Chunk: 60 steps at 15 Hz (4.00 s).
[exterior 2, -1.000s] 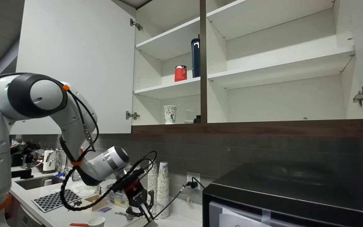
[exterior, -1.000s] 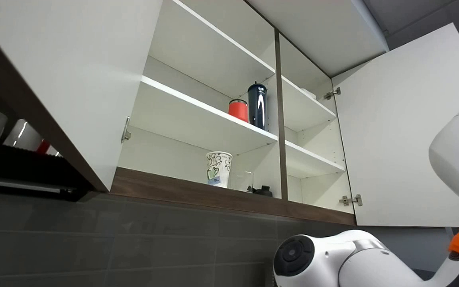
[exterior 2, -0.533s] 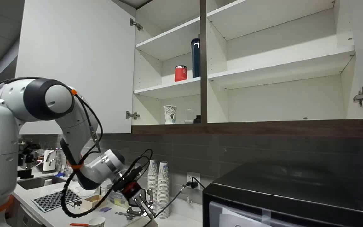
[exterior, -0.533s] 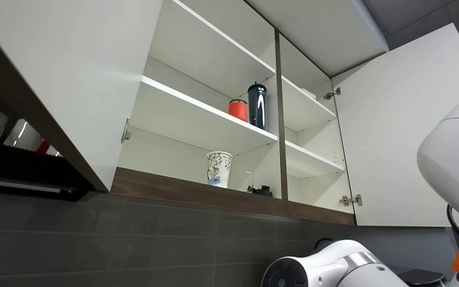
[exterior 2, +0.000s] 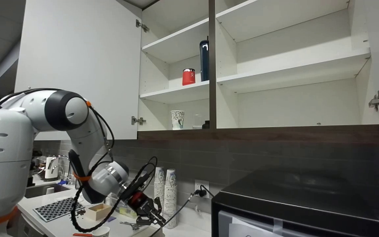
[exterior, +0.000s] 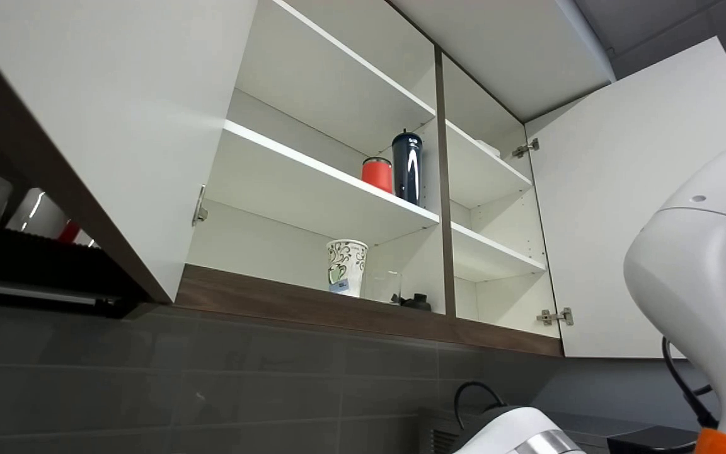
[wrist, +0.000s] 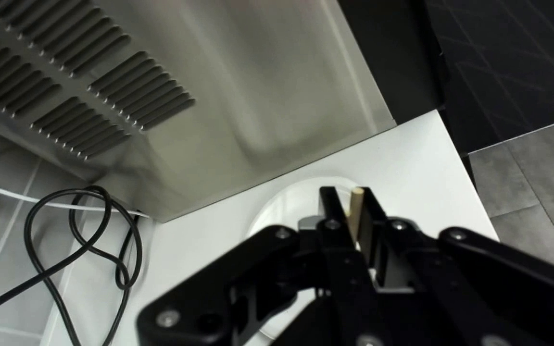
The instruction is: Put the straws inside the tea cup then put the cup and side plate inside the top cupboard
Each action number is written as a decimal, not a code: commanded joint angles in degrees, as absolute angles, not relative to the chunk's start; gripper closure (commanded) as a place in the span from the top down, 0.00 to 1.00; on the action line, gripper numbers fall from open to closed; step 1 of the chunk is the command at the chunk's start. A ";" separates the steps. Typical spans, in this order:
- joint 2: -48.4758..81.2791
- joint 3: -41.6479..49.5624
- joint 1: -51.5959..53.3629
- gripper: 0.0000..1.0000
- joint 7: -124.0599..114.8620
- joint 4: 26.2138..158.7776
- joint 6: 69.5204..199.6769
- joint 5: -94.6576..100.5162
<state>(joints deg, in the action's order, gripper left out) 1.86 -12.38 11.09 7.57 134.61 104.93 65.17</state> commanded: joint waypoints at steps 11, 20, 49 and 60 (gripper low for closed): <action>12.80 -13.34 13.51 0.03 14.48 127.86 99.83 75.77; 11.35 -14.03 13.19 0.83 16.02 128.29 102.25 75.06; 0.40 -8.01 7.92 1.00 12.25 137.42 116.84 26.14; 1.93 -5.21 5.18 1.00 13.05 143.21 134.82 18.67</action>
